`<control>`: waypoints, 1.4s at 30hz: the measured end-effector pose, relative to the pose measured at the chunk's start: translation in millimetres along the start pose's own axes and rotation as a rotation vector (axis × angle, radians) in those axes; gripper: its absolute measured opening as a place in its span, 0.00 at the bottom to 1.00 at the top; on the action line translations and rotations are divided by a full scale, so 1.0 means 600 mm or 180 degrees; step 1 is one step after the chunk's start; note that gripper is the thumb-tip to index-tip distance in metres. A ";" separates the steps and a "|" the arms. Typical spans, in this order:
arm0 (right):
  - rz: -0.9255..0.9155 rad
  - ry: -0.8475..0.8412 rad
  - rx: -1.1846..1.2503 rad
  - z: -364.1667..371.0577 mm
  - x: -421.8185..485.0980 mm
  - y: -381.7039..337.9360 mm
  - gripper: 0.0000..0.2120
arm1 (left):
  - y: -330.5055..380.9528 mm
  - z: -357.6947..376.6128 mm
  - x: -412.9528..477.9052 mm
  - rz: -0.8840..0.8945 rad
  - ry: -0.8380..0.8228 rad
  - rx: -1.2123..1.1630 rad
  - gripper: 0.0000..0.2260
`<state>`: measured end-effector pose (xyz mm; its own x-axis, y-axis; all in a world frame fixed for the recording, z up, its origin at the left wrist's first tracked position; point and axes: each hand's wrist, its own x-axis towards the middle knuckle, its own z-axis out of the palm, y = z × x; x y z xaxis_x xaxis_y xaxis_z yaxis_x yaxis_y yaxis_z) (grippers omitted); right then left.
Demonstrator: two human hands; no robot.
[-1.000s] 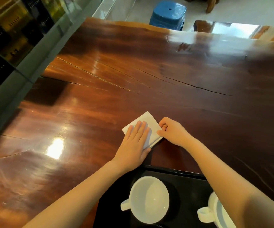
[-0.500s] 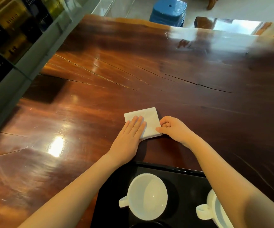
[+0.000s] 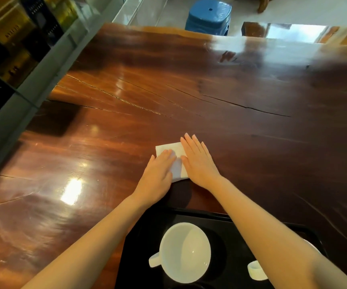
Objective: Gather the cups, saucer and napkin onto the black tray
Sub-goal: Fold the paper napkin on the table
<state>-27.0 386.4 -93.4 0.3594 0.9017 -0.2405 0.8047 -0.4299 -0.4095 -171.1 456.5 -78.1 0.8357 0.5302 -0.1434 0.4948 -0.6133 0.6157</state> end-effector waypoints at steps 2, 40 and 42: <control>-0.0030 0.0211 -0.0473 0.020 -0.007 0.005 0.29 | 0.006 0.003 0.017 -0.0275 0.0625 0.0069 0.22; -0.0621 -0.0266 -0.1022 -0.007 -0.054 0.067 0.38 | 0.024 -0.070 0.153 -0.0378 -0.1234 0.0799 0.23; -0.0659 -0.0302 -0.0956 -0.005 -0.053 0.073 0.38 | 0.033 -0.077 0.168 -0.0450 -0.1802 0.0749 0.19</control>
<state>-1.9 339.1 -101.1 0.1404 0.9537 -0.2658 0.9635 -0.1934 -0.1849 -88.2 524.8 -44.8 0.7232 0.2629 -0.6387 0.5951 -0.7065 0.3830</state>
